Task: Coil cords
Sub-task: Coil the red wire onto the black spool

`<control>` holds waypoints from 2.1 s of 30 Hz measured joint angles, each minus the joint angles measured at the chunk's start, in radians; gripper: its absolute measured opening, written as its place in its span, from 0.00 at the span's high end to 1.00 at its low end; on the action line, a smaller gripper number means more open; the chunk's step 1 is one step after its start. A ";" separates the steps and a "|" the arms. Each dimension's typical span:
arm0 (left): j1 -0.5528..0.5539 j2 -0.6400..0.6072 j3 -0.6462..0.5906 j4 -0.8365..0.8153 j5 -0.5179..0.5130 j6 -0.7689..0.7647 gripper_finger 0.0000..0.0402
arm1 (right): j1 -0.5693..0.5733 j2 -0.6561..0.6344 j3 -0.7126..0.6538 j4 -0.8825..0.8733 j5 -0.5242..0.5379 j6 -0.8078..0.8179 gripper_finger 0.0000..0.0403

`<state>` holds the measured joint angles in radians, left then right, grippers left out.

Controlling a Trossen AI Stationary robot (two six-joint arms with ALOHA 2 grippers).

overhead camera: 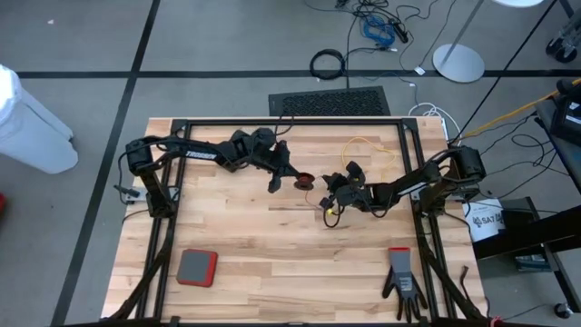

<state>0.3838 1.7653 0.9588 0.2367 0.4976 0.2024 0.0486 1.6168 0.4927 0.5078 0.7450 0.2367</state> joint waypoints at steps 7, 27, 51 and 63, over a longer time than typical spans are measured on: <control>-0.026 0.000 0.000 -0.044 -0.180 0.092 1.00 | 0.009 -0.011 0.000 -0.004 -0.050 0.035 1.00; -0.187 0.000 0.000 0.084 -0.676 0.311 1.00 | 0.025 -0.022 0.000 0.293 -0.067 -0.013 1.00; -0.255 0.114 0.005 0.546 -0.860 0.138 1.00 | 0.023 -0.008 0.004 0.530 0.025 -0.154 1.00; -0.247 0.115 0.005 0.616 -0.829 0.033 1.00 | 0.035 0.132 0.039 0.649 0.152 -0.231 1.00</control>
<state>0.1368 1.8801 0.9638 0.8528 -0.3316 0.2351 0.0834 1.7483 0.5321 1.1566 0.8974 0.0057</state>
